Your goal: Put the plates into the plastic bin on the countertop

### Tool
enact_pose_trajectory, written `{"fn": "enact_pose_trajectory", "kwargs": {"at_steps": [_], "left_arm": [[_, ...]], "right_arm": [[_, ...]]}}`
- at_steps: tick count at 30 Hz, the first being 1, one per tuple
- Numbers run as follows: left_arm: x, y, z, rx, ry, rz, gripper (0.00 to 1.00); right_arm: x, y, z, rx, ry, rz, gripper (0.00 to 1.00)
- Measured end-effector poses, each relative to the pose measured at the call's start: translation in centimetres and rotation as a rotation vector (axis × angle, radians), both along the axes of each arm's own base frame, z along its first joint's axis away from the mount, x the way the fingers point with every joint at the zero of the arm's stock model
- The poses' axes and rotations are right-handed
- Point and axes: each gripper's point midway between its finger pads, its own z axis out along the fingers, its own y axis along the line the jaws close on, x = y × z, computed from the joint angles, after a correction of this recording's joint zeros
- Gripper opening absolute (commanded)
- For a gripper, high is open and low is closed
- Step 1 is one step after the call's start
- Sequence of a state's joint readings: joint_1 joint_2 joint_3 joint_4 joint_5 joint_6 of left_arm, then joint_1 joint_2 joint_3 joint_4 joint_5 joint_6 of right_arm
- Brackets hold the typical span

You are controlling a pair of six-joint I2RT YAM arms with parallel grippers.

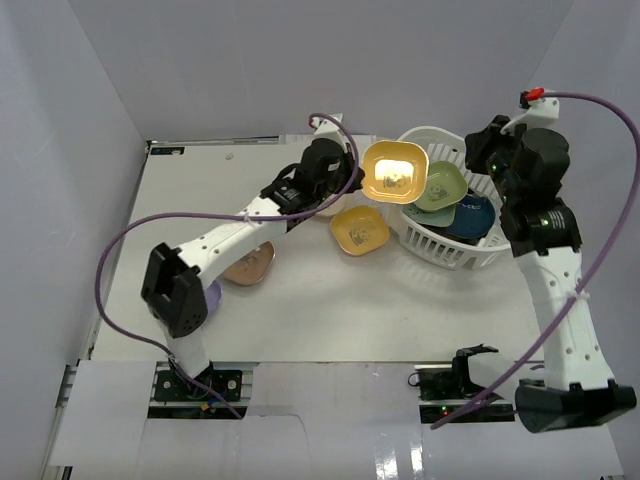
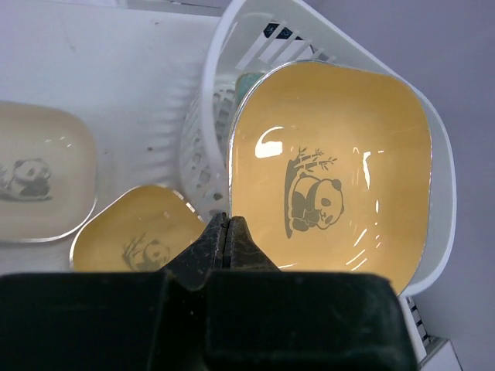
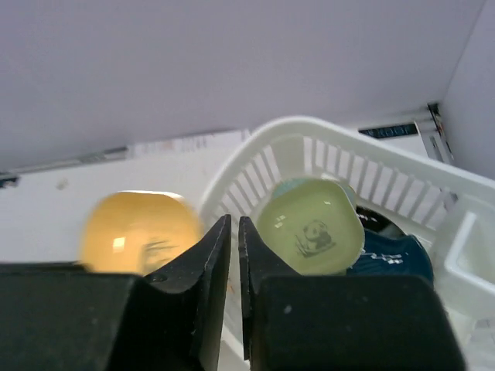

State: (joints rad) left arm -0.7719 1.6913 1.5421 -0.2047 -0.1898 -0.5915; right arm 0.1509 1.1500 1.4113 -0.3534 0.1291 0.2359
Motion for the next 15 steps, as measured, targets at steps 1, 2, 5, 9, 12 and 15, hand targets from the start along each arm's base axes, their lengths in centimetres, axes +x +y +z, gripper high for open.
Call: {"fn": "enact_pose_trajectory", "kwargs": {"at_steps": [1, 2, 5, 9, 12, 15], "left_arm": [[0.8, -1.3, -0.3, 0.0, 0.002, -0.009, 0.0], [1.6, -2.7, -0.7, 0.001, 0.006, -0.019, 0.0], [3.2, -6.1, -2.5, 0.002, 0.03, -0.046, 0.0], [5.2, -10.4, -5.9, 0.003, 0.065, -0.072, 0.0], [6.2, -12.8, -8.1, 0.005, 0.084, -0.083, 0.0], [7.1, -14.5, -9.5, -0.001, 0.094, -0.088, 0.4]], "right_arm": [[-1.0, 0.2, 1.5, 0.022, -0.045, 0.014, 0.13], [-2.0, 0.4, 2.9, 0.044, -0.086, 0.033, 0.15], [-4.0, 1.4, 4.7, 0.091, -0.159, 0.09, 0.19], [-5.0, 2.5, 2.7, 0.125, -0.135, 0.156, 0.2], [-4.9, 3.5, 0.1, 0.143, -0.076, 0.204, 0.22], [-5.0, 4.2, -2.3, 0.158, -0.017, 0.231, 0.24]]}}
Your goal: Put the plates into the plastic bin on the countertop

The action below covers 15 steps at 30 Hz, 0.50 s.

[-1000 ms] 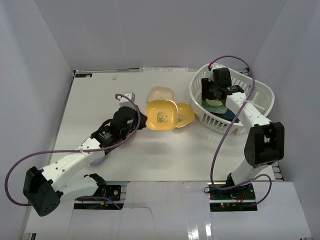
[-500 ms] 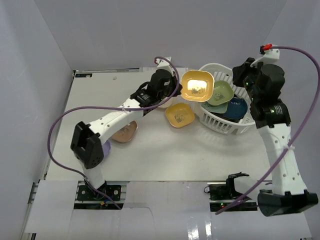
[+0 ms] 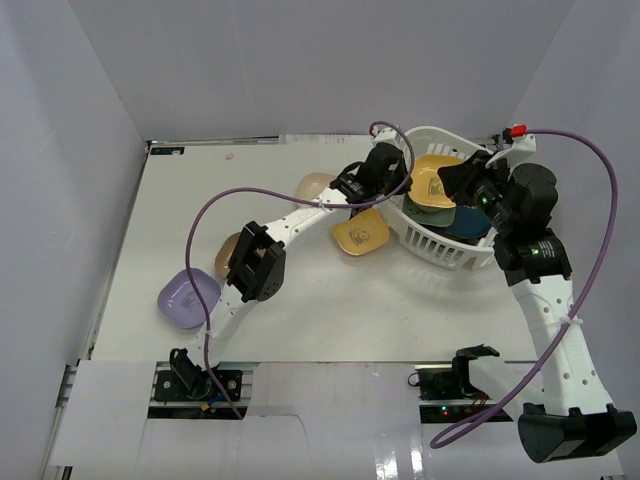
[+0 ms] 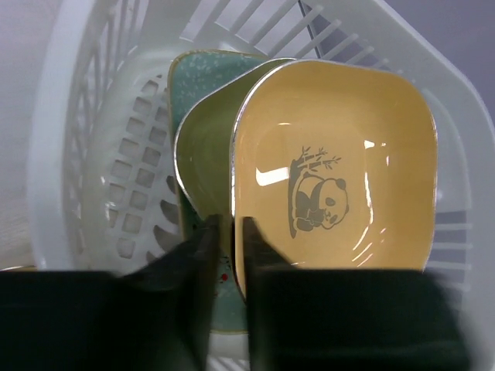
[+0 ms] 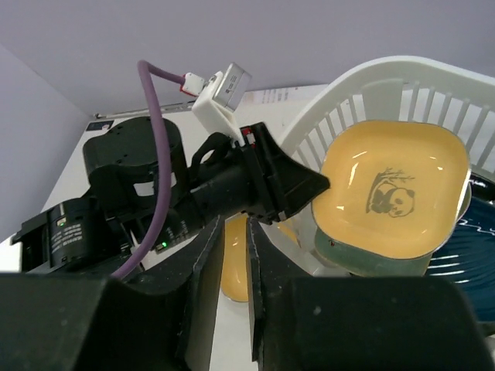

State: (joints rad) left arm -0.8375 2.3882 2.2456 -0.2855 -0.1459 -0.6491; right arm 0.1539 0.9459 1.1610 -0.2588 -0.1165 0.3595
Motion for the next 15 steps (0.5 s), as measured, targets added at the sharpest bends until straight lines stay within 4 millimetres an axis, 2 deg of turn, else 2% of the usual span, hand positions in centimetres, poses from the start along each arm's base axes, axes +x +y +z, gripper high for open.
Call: {"fn": "enact_pose_trajectory", "kwargs": {"at_steps": [3, 5, 9, 12, 15], "left_arm": [[0.2, -1.0, -0.5, -0.02, 0.004, -0.01, 0.8], [0.1, -1.5, 0.7, -0.045, -0.015, -0.018, 0.87], [0.0, -0.4, 3.1, -0.032, -0.061, -0.012, 0.89], [-0.9, 3.6, 3.7, 0.048, -0.066, 0.025, 0.89], [-3.1, 10.4, 4.7, 0.128, -0.056, 0.085, 0.86]], "right_arm": [[-0.4, 0.3, -0.6, 0.003, 0.011, 0.019, 0.27], [-0.7, 0.5, -0.2, 0.008, -0.003, 0.034, 0.29], [-1.2, 1.4, 0.1, 0.021, -0.029, 0.087, 0.33], [-1.1, 3.0, -0.6, 0.015, -0.012, 0.153, 0.37], [-1.0, 6.3, -2.5, -0.021, 0.033, 0.259, 0.41]]}}
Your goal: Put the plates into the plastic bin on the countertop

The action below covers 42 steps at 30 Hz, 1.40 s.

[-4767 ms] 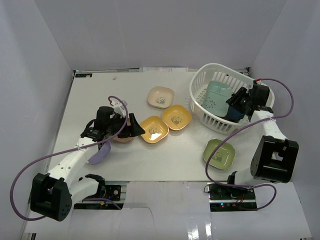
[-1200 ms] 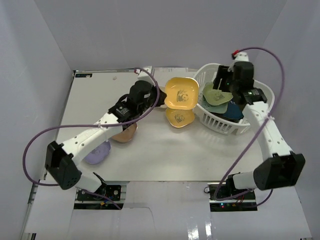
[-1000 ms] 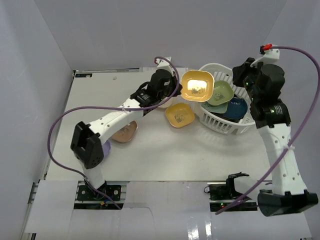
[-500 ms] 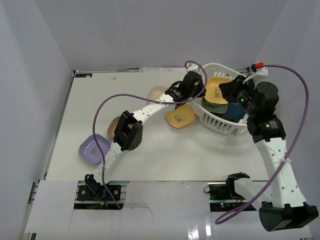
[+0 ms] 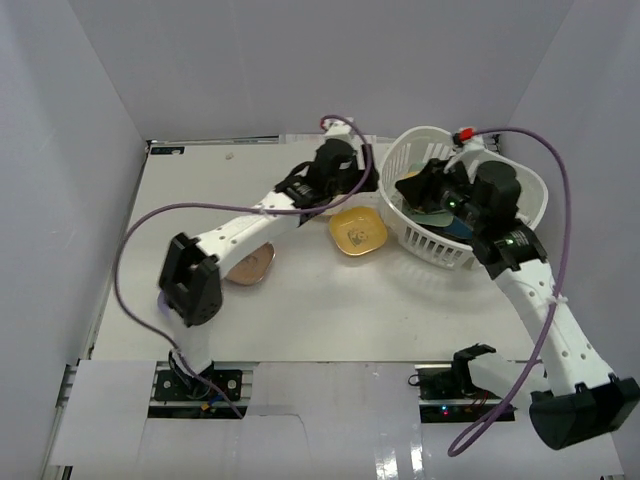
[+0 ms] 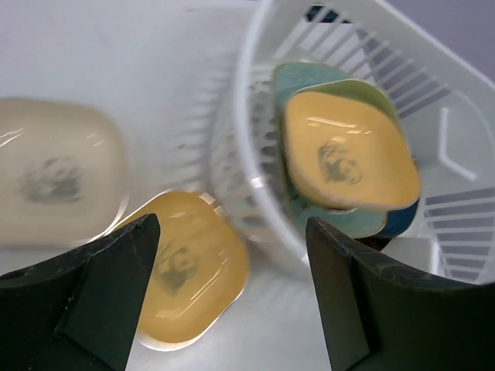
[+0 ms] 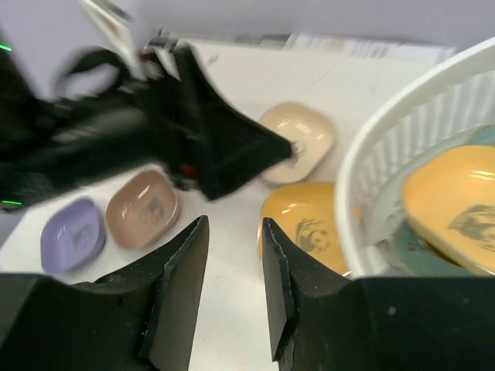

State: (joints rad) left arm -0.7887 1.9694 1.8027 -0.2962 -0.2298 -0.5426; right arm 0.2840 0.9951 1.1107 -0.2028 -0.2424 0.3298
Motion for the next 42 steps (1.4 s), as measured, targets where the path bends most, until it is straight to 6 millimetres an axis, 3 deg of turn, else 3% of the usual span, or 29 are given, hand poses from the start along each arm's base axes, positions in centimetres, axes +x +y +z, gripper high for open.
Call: {"fn": "enact_pose_trajectory", "kwargs": {"at_steps": [5, 7, 10, 14, 16, 19, 26, 29, 33, 35, 39, 42], "left_arm": [[-5.6, 13.4, 2.3, 0.018, -0.027, 0.15, 0.8], [-8.2, 17.2, 2.0, 0.019, -0.024, 0.194, 0.79], [-11.9, 20.8, -1.4, 0.055, 0.04, 0.227, 0.79], [-15.8, 23.9, -9.6, 0.182, 0.216, 0.257, 0.8], [-17.4, 25.3, -12.6, 0.242, 0.292, 0.274, 0.8], [-18.4, 26.6, -14.4, 0.287, 0.339, 0.306, 0.8], [-16.9, 26.7, -15.1, 0.305, 0.325, 0.345, 0.79], [-16.4, 26.3, -16.2, 0.314, 0.343, 0.34, 0.78], [-16.0, 26.0, -17.4, 0.322, 0.359, 0.34, 0.73], [-15.9, 25.9, -17.8, 0.321, 0.36, 0.343, 0.71], [-15.6, 26.1, -18.2, 0.319, 0.353, 0.353, 0.7], [-15.2, 26.2, -18.8, 0.335, 0.352, 0.366, 0.69]], "right_arm": [[-0.8, 8.5, -6.2, -0.146, 0.111, 0.22, 0.54], [-1.3, 11.3, -8.9, -0.206, 0.15, 0.297, 0.59], [-0.5, 14.2, -13.0, -0.307, 0.2, 0.372, 0.64], [2.3, 17.1, -17.3, -0.436, 0.225, 0.446, 0.68], [4.3, 18.6, -19.1, -0.504, 0.216, 0.48, 0.7], [7.2, 20.4, -21.8, -0.599, 0.196, 0.512, 0.71], [11.6, 22.0, -25.8, -0.76, 0.157, 0.534, 0.69], [13.0, 22.8, -27.3, -0.794, 0.148, 0.546, 0.58], [13.1, 22.7, -29.9, -0.822, 0.178, 0.558, 0.35], [13.3, 23.1, -30.3, -0.807, 0.173, 0.56, 0.28], [14.4, 24.6, -29.2, -0.756, 0.122, 0.555, 0.08], [15.5, 25.9, -27.7, -0.717, 0.065, 0.545, 0.08]]}}
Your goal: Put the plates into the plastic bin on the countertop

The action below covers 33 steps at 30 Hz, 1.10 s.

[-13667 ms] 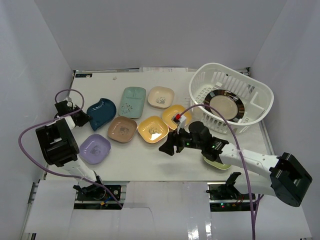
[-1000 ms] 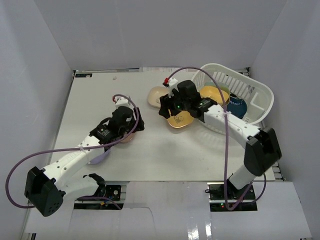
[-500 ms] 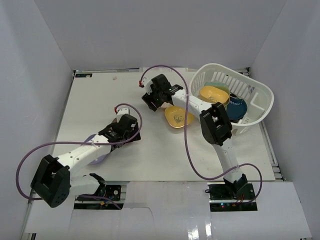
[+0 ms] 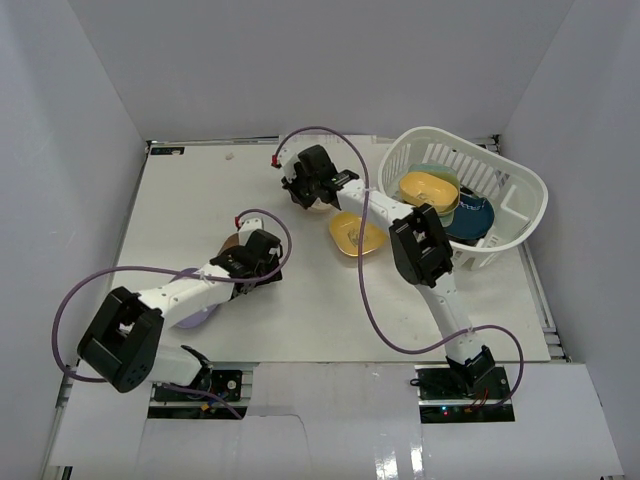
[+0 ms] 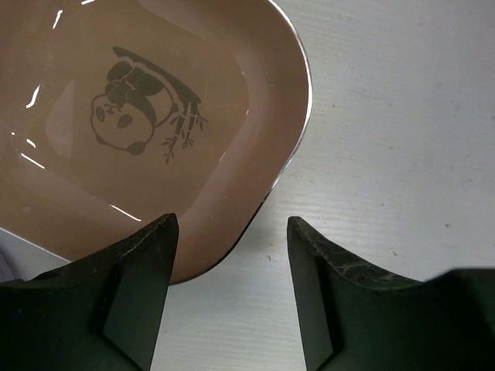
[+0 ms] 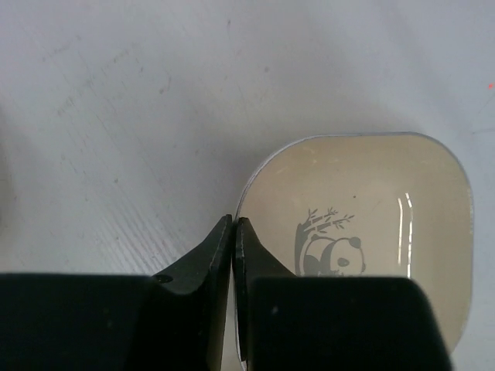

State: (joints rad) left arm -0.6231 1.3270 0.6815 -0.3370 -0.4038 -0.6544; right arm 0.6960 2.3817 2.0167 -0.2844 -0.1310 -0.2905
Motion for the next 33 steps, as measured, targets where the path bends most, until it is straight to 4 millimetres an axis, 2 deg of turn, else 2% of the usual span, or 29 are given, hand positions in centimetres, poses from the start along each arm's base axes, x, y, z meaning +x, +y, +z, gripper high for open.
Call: {"fn": "enact_pose_trajectory", "kwargs": {"at_steps": [2, 6, 7, 9, 10, 11, 13, 15, 16, 18, 19, 20, 21, 23, 26, 28, 31, 33], "left_arm": [[0.2, 0.1, -0.7, 0.014, 0.01, 0.006, 0.66], [0.3, 0.5, -2.2, 0.051, 0.037, 0.018, 0.53], [0.3, 0.7, -2.5, 0.061, 0.041, 0.019, 0.42], [0.7, 0.7, -2.6, 0.069, 0.029, 0.024, 0.27], [1.2, 0.7, -2.5, 0.077, 0.011, 0.029, 0.09], [1.5, 0.9, -2.2, 0.086, -0.005, 0.035, 0.01], [2.3, 1.4, -1.5, 0.127, -0.035, 0.04, 0.0], [2.8, 1.5, -0.9, 0.137, -0.053, 0.044, 0.0], [3.0, 1.4, -0.7, 0.137, -0.058, 0.043, 0.0], [3.1, 1.1, -0.3, 0.132, -0.063, 0.032, 0.0], [3.2, 0.8, 0.0, 0.127, -0.067, 0.024, 0.0], [3.4, 0.3, 0.4, 0.118, -0.072, 0.01, 0.0], [3.5, -0.4, 1.0, 0.105, -0.081, -0.009, 0.0], [3.8, -2.5, 2.8, 0.058, -0.105, -0.061, 0.0], [4.8, -6.0, 6.6, -0.026, -0.167, -0.136, 0.0], [5.6, -8.4, 9.8, -0.087, -0.222, -0.187, 0.0], [6.3, -11.5, 14.8, -0.155, -0.307, -0.252, 0.0], [6.5, -13.6, 18.1, -0.196, -0.36, -0.299, 0.0]], "right_arm": [[0.5, 0.7, 1.2, 0.036, -0.028, 0.004, 0.08], [1.3, 1.0, 4.3, 0.086, -0.087, -0.003, 0.08], [1.4, 0.9, 5.8, 0.098, -0.108, -0.007, 0.08], [1.6, 0.2, 9.7, 0.128, -0.168, -0.021, 0.08], [1.6, -0.6, 12.2, 0.144, -0.21, -0.036, 0.08], [1.4, -1.7, 14.6, 0.155, -0.247, -0.056, 0.08], [0.8, -5.2, 20.1, 0.187, -0.341, -0.124, 0.08], [0.1, -9.7, 24.4, 0.21, -0.418, -0.209, 0.08], [-0.3, -12.3, 25.9, 0.222, -0.451, -0.256, 0.08], [-0.7, -17.0, 27.2, 0.224, -0.484, -0.356, 0.08], [-0.5, -19.4, 27.2, 0.22, -0.495, -0.412, 0.08], [-0.4, -21.4, 26.3, 0.204, -0.489, -0.462, 0.08], [-0.3, -22.9, 25.1, 0.184, -0.472, -0.5, 0.08], [-0.3, -24.8, 21.4, 0.132, -0.41, -0.544, 0.08], [-1.6, -26.1, 15.2, 0.062, -0.272, -0.564, 0.09], [-2.7, -26.7, 12.6, 0.032, -0.199, -0.569, 0.11], [-3.2, -26.9, 11.5, 0.028, -0.159, -0.577, 0.22], [-3.4, -26.9, 11.4, 0.042, -0.146, -0.589, 0.44]]}}
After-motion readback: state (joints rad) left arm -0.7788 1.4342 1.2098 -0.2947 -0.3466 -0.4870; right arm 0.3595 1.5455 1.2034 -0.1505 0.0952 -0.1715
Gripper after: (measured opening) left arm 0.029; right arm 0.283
